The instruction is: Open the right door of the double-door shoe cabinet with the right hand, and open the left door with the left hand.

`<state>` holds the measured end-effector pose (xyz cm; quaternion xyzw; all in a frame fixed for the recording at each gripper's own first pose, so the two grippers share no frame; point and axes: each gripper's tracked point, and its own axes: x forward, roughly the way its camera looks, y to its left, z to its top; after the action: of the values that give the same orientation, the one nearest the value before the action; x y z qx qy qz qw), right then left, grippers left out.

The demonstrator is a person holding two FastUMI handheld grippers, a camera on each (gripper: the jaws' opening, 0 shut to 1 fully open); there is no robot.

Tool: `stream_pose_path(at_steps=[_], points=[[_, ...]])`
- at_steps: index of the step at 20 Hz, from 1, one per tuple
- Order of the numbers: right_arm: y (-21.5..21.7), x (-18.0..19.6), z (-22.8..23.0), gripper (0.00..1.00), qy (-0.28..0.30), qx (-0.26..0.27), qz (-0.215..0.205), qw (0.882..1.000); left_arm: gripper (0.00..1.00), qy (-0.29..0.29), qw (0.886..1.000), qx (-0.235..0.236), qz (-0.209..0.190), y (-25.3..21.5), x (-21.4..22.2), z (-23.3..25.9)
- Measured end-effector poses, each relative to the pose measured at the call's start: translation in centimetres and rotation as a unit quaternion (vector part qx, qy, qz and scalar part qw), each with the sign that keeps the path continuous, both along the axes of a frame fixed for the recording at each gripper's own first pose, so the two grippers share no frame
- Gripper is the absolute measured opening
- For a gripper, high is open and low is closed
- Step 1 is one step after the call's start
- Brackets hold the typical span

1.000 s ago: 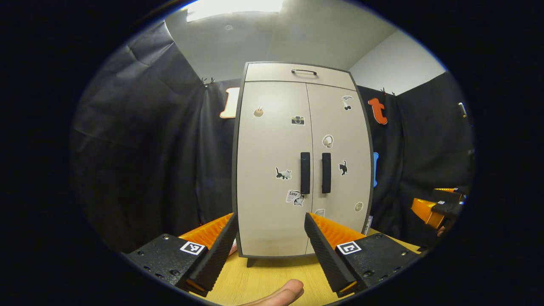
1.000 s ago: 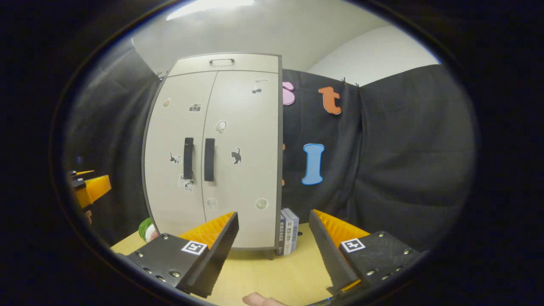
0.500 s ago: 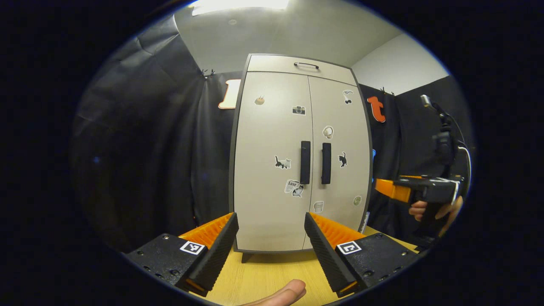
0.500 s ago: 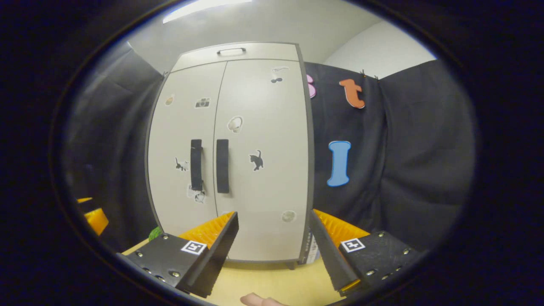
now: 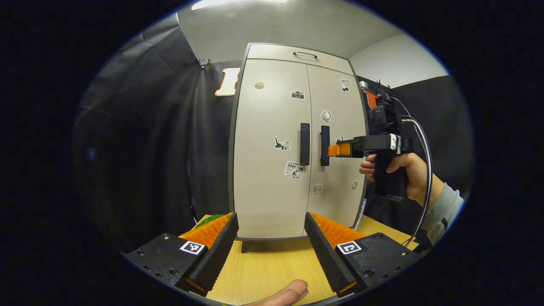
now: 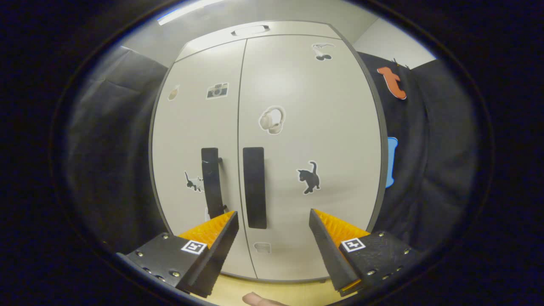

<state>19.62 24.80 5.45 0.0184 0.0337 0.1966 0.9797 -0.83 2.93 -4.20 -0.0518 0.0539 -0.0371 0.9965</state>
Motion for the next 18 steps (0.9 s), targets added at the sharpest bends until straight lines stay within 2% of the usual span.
stream_pose_path(at_steps=[3,7,9,10,11,12,14,17,18], points=[[1.7,1.3,0.3,0.99,-0.002,-0.002,-0.003,1.0,0.97,-0.012,1.0,0.005,0.013,1.7,-0.3,0.3],[3.8,2.9,1.9,0.96,-0.024,0.005,-0.011,1.0,0.97,-0.009,1.0,0.013,0.012,2.8,-0.7,-0.2],[3.6,4.2,2.2,0.99,-0.039,-0.018,-0.038,0.998,0.95,-0.005,1.0,0.014,0.016,3.5,-0.5,-0.5],[3.4,4.9,1.8,0.96,-0.039,-0.033,-0.052,0.997,0.94,-0.003,1.0,0.014,0.019,3.8,-0.3,-0.7],[3.5,5.1,0.9,0.89,-0.025,-0.038,-0.056,0.997,0.94,0.0,1.0,0.015,0.022,4.2,-0.2,-1.0],[3.4,4.8,0.7,0.87,-0.017,-0.034,-0.058,0.998,0.97,0.001,1.0,0.013,0.025,4.5,-0.1,-1.0],[3.5,4.9,1.4,0.74,-0.028,-0.019,-0.054,0.998,0.97,0.004,1.0,0.013,0.028,4.9,0.0,-1.3],[4.5,5.0,1.1,0.27,-0.008,-0.002,-0.038,0.999,0.97,0.009,0.999,0.016,0.032,5.2,0.1,-1.6],[4.4,4.8,1.0,0.27,-0.009,0.002,-0.03,1.0,0.97,0.007,0.999,0.015,0.033,5.3,0.0,-1.4]])
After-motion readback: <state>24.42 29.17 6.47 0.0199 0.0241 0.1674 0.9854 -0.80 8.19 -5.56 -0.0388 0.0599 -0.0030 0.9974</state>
